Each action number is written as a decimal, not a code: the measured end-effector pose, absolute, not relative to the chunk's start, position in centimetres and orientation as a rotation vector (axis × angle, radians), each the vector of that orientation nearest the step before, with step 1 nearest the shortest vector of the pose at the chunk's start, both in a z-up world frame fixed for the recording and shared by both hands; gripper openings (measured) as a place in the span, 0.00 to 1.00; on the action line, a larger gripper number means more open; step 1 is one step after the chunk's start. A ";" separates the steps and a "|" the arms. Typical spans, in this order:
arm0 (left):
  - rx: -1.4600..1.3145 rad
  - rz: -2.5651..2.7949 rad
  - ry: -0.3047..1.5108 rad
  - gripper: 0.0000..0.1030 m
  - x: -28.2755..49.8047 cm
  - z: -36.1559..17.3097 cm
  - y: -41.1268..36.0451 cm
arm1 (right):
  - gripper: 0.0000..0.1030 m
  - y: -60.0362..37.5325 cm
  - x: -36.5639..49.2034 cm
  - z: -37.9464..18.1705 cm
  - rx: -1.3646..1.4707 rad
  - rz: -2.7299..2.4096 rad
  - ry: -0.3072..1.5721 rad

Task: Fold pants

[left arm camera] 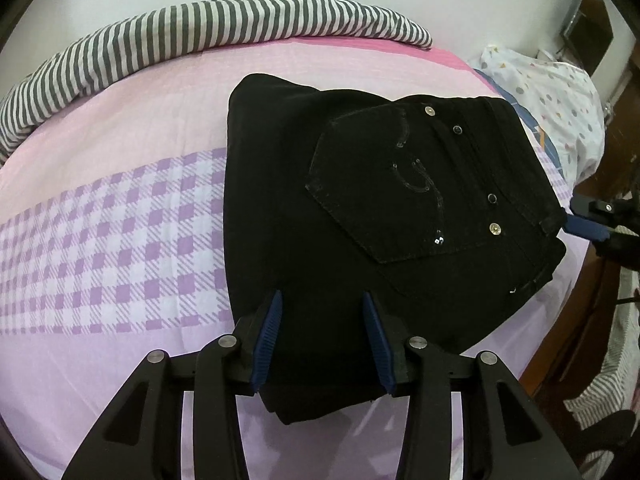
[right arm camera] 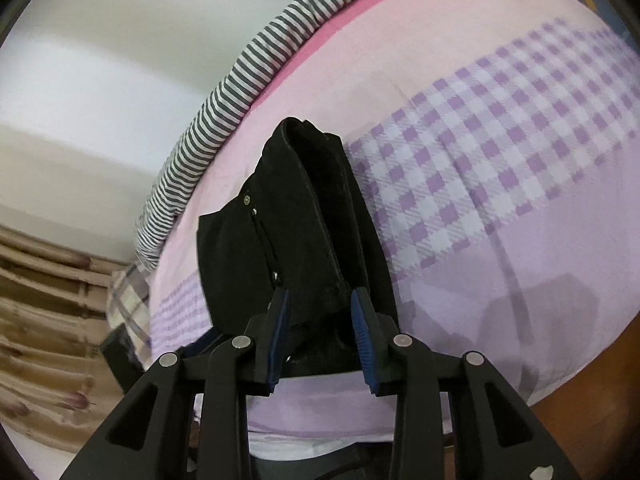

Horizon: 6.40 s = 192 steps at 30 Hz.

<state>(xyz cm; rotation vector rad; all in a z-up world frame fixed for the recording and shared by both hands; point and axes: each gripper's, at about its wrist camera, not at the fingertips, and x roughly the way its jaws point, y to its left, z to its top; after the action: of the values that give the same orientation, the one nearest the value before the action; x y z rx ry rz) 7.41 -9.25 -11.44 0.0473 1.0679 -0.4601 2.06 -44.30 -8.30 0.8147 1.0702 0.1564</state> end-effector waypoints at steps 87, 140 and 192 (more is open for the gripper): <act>0.109 -0.468 1.050 0.50 5.5 -12.1 -9.1 | 0.10 -39.1 13.1 -8.1 0.259 -0.067 1.072; -0.424 -0.522 1.246 0.57 11.5 -13.2 -2.6 | 0.55 -45.4 5.1 -10.8 0.757 0.227 1.139; -0.330 -0.569 1.116 0.22 13.4 -13.2 -5.2 | 0.29 -42.6 10.2 -13.5 0.754 0.414 1.203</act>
<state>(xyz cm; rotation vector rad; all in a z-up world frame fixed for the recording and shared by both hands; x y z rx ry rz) 13.43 -5.22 -13.22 -0.3302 1.1164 -0.5692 10.23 -42.62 -13.45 0.7542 1.2029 0.4136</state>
